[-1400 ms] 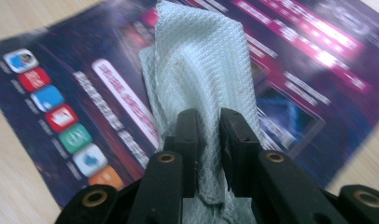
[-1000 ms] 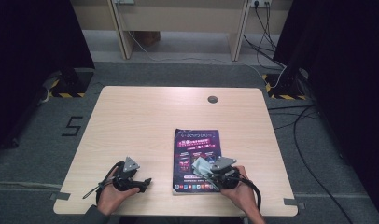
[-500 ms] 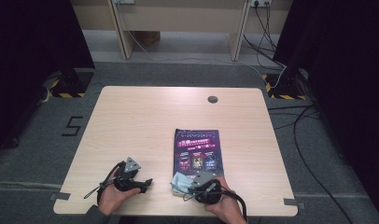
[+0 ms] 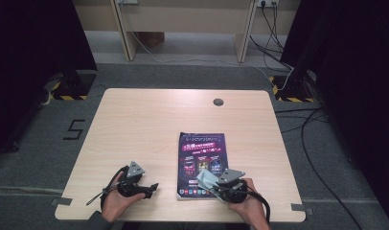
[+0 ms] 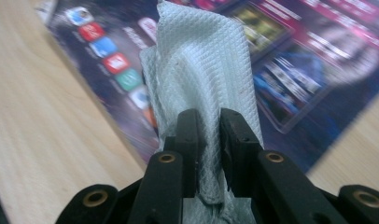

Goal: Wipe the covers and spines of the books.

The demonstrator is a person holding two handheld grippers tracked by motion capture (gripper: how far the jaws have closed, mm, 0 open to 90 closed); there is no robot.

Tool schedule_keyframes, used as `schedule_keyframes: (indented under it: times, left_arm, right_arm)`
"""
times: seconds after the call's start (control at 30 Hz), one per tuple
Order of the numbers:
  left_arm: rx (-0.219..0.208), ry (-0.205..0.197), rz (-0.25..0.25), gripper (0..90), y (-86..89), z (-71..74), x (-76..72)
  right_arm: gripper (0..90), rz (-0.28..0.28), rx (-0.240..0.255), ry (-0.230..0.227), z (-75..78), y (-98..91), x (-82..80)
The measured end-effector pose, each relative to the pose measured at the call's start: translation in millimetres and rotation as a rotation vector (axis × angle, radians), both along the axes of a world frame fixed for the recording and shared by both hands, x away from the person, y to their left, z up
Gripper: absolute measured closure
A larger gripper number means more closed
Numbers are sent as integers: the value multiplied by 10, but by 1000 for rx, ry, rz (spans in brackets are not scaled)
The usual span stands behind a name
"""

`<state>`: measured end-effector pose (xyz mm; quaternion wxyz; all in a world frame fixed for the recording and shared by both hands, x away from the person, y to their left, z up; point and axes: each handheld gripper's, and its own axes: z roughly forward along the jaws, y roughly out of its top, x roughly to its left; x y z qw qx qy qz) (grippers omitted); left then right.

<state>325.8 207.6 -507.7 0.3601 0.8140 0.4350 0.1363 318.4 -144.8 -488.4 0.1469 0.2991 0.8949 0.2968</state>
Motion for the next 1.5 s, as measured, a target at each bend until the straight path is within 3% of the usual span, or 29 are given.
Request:
schedule_keyframes:
  times: [0.23,0.33,0.5,0.77,0.87,0.93,1.07,1.27,1.5]
  left_arm:
    - [-80,1,-39,178,-227,33,-10]
    - [-83,-4,-76,168,-358,46,-26]
    - [-111,9,-94,161,-532,53,-27]
    - [-73,28,-133,161,-713,25,-42]
    - [-27,27,-157,159,-750,-4,-56]
    - [-29,27,-154,154,-751,-10,-57]
    - [12,2,-167,155,-772,-12,-80]
    - [40,-29,-174,154,-795,-9,-107]
    - [13,-16,-168,154,-772,-30,-97]
  right_arm:
    - [782,-17,0,4,3,-90,-66]
    - [781,-24,5,8,3,-114,-107]
    - [782,-26,11,12,1,-133,-113]
    - [783,-25,13,12,0,-142,-102]
    - [783,-34,10,11,2,-155,-94]
    - [784,-41,13,12,0,-168,-90]
    - [785,-50,7,9,2,-178,-48]
    - [786,-84,-7,-11,-2,-192,103]
    - [786,-114,-9,-17,-6,-171,287]
